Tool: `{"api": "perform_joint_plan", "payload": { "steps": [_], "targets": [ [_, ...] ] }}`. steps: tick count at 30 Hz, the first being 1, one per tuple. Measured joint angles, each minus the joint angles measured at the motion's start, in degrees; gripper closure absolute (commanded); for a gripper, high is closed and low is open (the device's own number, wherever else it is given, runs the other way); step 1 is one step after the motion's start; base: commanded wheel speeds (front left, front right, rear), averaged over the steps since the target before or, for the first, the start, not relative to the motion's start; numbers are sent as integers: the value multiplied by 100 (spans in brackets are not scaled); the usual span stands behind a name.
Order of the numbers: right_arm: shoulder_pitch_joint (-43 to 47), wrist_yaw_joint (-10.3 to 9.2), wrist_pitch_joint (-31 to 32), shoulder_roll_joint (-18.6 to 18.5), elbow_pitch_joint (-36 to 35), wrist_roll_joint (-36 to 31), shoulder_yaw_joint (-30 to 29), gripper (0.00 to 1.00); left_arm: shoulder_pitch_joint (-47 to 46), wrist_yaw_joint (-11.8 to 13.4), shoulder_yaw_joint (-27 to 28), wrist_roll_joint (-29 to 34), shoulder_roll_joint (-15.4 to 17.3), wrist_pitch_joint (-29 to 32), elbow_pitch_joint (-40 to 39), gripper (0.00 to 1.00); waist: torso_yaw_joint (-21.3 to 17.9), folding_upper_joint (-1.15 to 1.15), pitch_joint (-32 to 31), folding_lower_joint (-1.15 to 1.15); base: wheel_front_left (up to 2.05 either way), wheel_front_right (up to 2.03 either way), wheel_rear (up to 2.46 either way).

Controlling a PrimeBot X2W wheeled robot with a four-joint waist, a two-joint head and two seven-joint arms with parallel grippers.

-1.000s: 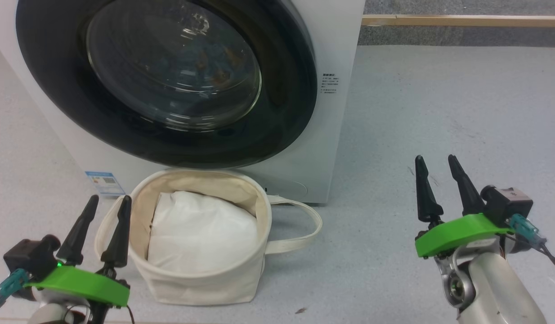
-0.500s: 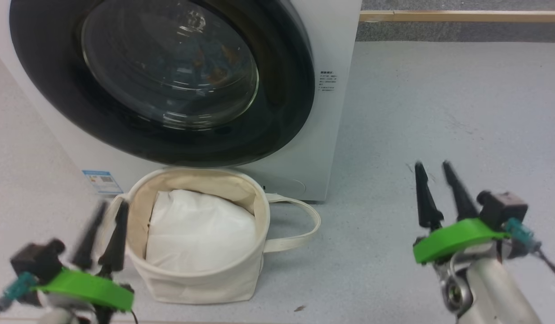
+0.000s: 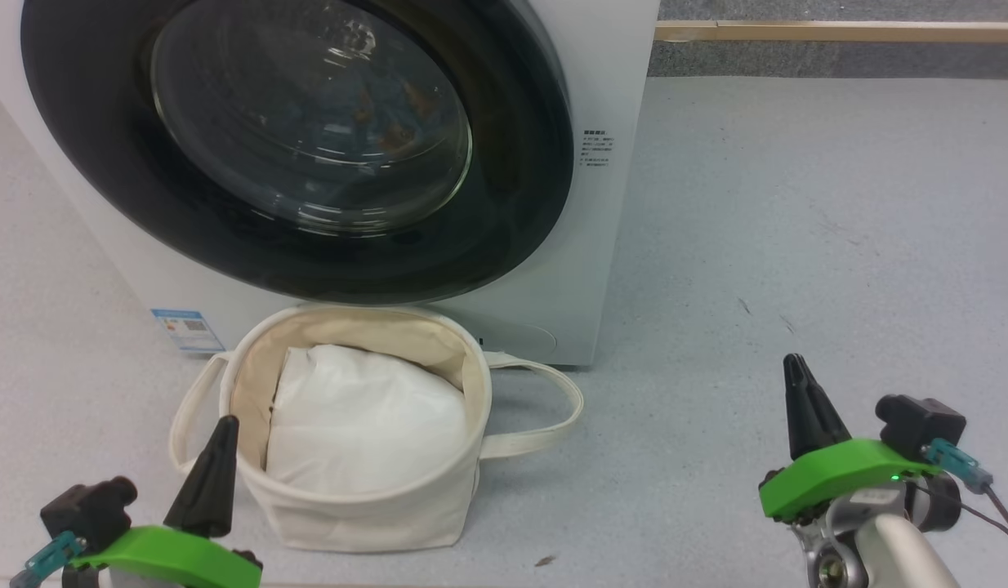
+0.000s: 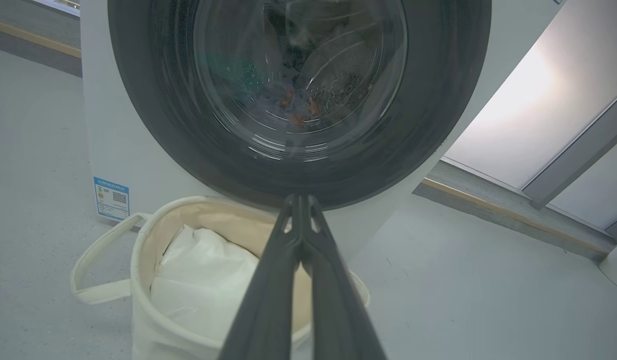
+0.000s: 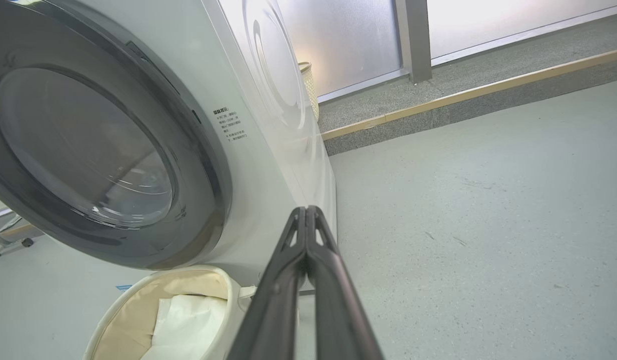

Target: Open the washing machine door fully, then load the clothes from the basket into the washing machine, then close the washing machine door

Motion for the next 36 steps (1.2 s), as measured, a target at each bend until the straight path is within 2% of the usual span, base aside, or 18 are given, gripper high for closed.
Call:
{"api": "perform_joint_plan", "payload": {
  "steps": [36],
  "targets": [
    [119,0,566,92,-263,2068,-423,100,60,100,356,-1725,-368,564,-307,100,40,0,-31,-1,0,0,0]
  ]
}}
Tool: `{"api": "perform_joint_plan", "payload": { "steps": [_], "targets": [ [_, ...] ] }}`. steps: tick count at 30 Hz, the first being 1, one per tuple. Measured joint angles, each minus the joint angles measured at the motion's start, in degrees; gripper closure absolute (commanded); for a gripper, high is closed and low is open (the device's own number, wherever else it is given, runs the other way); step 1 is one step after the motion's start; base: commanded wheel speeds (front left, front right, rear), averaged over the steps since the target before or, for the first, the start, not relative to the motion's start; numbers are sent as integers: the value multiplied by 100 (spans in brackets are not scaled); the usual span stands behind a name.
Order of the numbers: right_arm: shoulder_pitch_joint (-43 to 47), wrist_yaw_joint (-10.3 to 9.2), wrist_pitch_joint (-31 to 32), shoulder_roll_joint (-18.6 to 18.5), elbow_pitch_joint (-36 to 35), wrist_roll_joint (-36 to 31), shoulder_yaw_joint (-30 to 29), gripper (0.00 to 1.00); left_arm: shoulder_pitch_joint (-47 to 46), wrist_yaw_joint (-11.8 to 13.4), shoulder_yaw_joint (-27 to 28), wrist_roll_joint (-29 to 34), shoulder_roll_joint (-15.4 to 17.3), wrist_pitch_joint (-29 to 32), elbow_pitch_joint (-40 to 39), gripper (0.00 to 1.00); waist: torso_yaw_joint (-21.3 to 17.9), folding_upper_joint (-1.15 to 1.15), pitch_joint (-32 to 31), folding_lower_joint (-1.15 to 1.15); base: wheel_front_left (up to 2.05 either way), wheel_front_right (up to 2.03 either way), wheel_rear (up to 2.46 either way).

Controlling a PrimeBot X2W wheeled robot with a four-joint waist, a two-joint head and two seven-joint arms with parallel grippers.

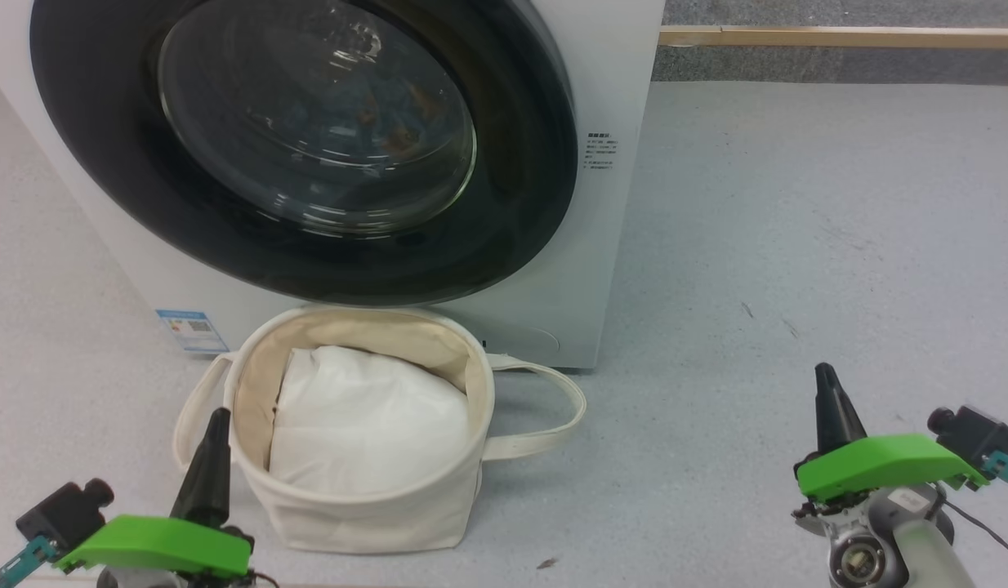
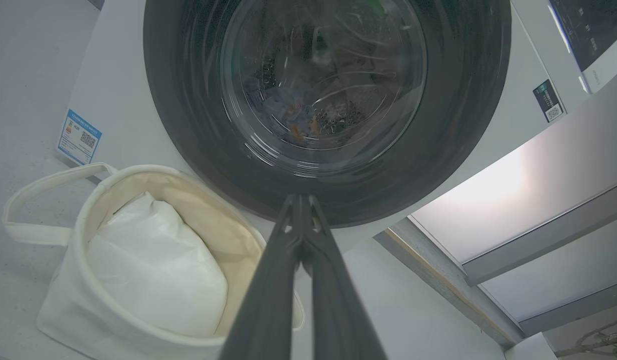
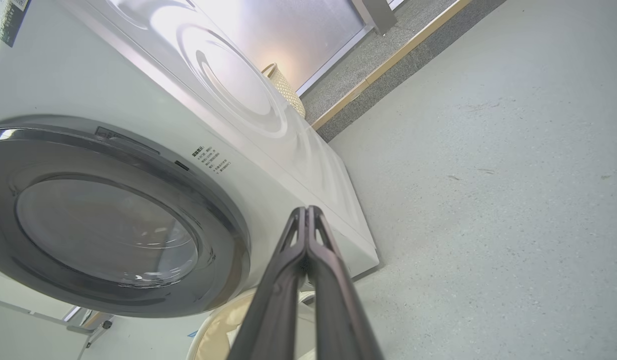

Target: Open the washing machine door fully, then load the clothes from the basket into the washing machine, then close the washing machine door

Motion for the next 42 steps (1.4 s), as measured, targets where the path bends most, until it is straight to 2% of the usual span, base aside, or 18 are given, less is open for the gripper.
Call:
{"api": "perform_joint_plan", "payload": {
  "steps": [42],
  "targets": [
    [253,-1,655,64,-308,2497,-481,100,148,100,431,-2078,-427,694,-361,100,47,0,-38,0,0,0,0]
  ]
}}
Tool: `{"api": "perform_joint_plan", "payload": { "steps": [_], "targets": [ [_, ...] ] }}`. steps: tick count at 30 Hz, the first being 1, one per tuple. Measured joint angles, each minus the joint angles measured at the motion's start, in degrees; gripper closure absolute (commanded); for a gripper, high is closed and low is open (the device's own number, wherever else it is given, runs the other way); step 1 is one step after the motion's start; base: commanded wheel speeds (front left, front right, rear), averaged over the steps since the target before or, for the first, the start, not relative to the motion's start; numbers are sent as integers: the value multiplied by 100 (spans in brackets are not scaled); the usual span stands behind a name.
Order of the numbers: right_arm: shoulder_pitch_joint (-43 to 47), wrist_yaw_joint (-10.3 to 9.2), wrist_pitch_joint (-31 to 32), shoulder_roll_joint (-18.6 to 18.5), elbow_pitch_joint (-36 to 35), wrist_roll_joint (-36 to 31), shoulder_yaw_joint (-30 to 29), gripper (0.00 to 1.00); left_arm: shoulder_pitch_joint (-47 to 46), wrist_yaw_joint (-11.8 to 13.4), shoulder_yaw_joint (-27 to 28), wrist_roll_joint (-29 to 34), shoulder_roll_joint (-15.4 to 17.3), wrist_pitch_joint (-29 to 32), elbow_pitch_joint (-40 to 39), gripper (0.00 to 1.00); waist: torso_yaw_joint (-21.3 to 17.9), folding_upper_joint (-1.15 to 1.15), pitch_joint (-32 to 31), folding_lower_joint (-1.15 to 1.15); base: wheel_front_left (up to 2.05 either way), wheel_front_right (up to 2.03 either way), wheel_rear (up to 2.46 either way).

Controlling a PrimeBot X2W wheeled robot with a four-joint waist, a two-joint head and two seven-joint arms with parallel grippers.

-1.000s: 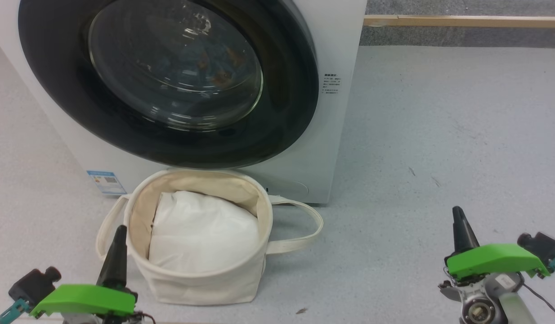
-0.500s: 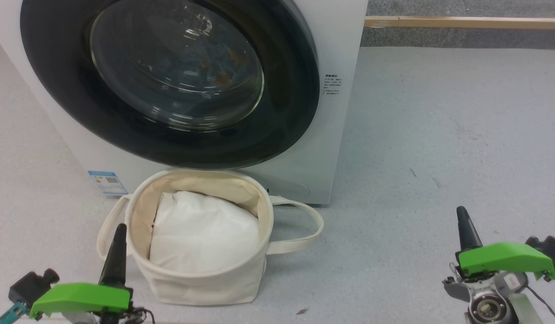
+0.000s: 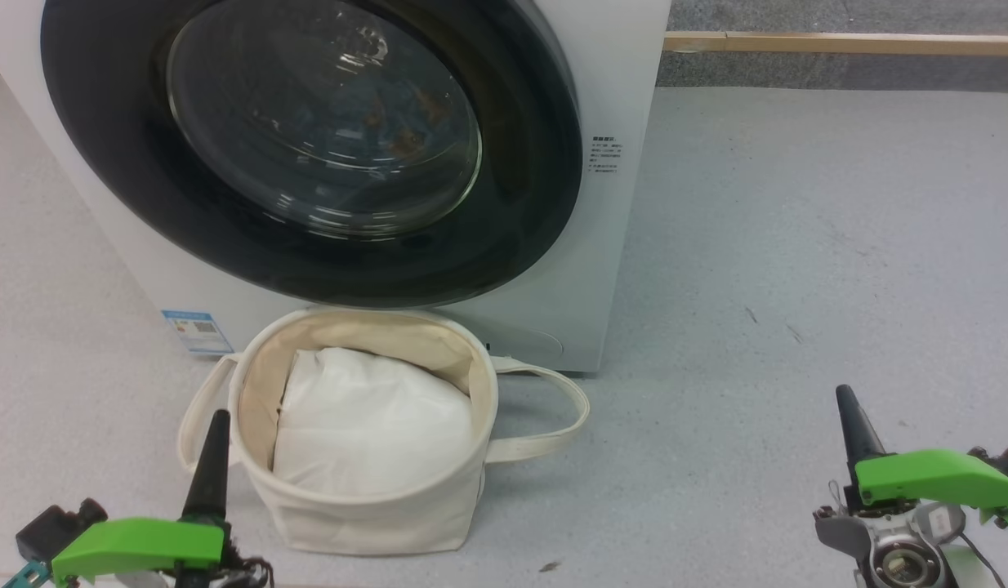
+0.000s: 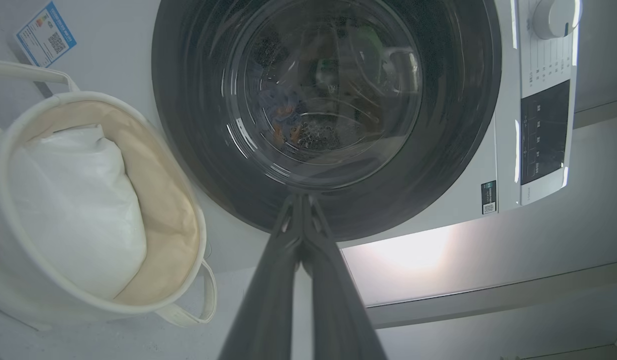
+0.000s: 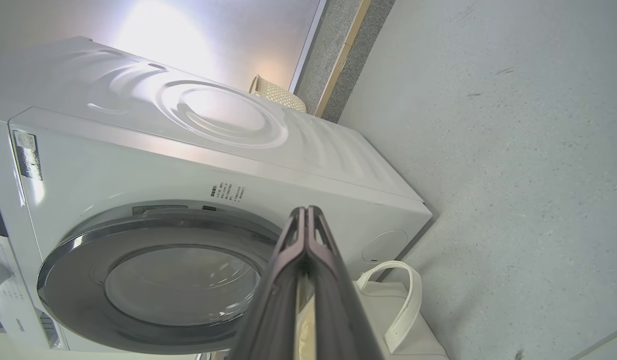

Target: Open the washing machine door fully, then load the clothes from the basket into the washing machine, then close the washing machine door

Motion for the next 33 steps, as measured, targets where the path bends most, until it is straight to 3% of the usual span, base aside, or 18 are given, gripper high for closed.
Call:
{"api": "perform_joint_plan", "payload": {
  "steps": [33],
  "targets": [
    [232,-1,499,48,-226,1897,-344,100,116,59,334,-1559,-332,508,-276,100,35,0,-29,0,0,0,0]
  ]
}}
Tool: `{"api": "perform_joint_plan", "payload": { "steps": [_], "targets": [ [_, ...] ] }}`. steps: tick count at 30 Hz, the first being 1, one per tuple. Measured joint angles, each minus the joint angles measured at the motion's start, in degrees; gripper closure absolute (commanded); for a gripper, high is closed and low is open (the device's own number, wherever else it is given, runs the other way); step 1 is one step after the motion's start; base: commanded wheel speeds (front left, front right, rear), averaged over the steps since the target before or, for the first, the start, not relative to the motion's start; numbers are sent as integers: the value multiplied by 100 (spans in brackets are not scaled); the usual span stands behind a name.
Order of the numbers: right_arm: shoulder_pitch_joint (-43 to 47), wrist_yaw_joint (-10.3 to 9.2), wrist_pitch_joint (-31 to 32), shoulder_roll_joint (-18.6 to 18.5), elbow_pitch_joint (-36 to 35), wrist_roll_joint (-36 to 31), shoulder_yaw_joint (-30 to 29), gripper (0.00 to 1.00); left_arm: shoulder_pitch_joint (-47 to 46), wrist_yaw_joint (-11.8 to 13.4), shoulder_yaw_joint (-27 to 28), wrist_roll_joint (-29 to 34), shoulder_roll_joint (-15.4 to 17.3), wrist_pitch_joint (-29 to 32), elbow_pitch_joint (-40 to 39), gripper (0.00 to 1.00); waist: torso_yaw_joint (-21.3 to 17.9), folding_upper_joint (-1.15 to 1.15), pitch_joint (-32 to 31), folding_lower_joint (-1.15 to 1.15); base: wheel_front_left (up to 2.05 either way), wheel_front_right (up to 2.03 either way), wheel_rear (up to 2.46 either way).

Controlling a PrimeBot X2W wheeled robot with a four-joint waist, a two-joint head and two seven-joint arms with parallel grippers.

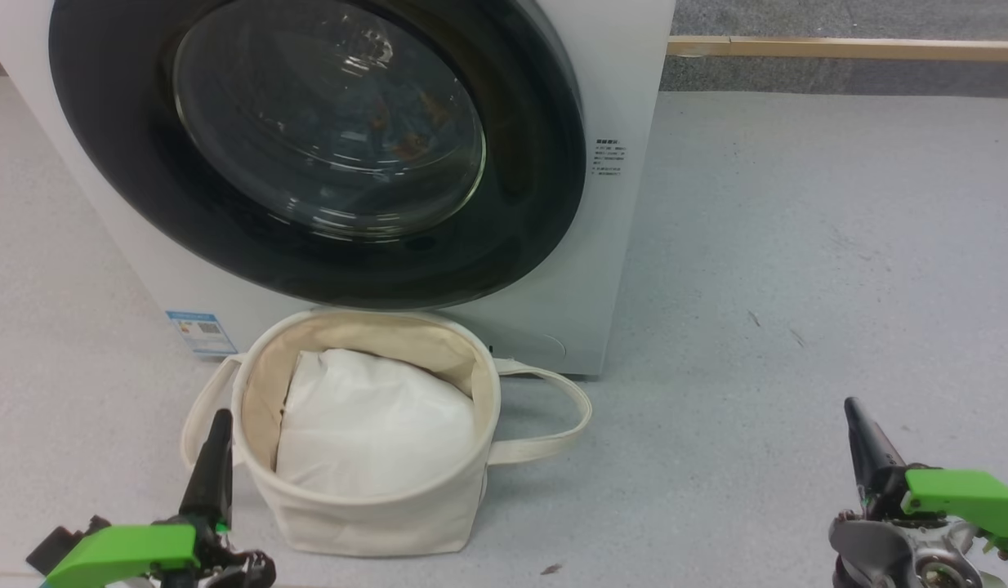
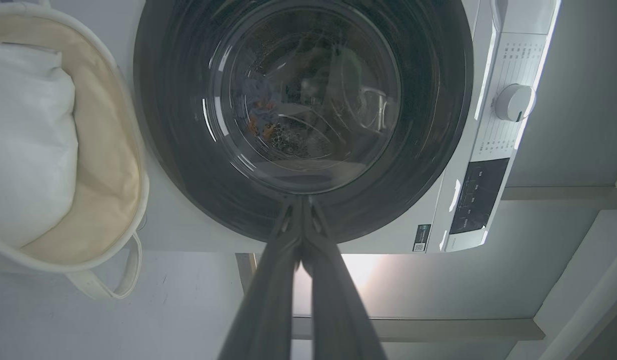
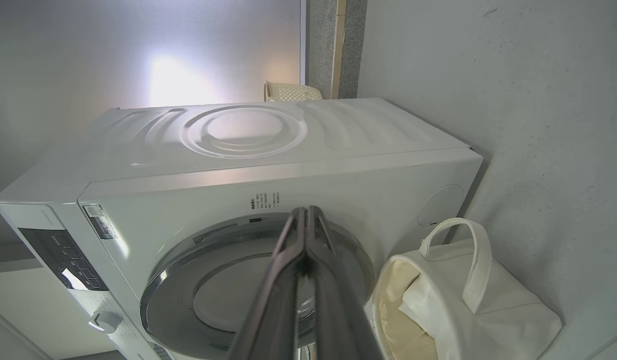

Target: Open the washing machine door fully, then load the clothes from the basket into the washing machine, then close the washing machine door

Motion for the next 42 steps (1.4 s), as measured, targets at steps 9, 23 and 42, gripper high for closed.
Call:
{"api": "perform_joint_plan", "payload": {
  "steps": [9,23,42],
  "targets": [
    [1,0,47,2,-49,268,-36,100,1,41,40,-231,-55,51,-45,100,4,0,-3,0,0,0,0],
    [1,0,46,2,-49,272,-35,100,1,41,41,-231,-55,51,-46,100,4,0,-3,0,0,0,0],
    [2,0,45,1,-49,309,-20,100,1,41,41,-231,-56,51,-46,100,4,0,-3,0,0,0,0]
  ]
}}
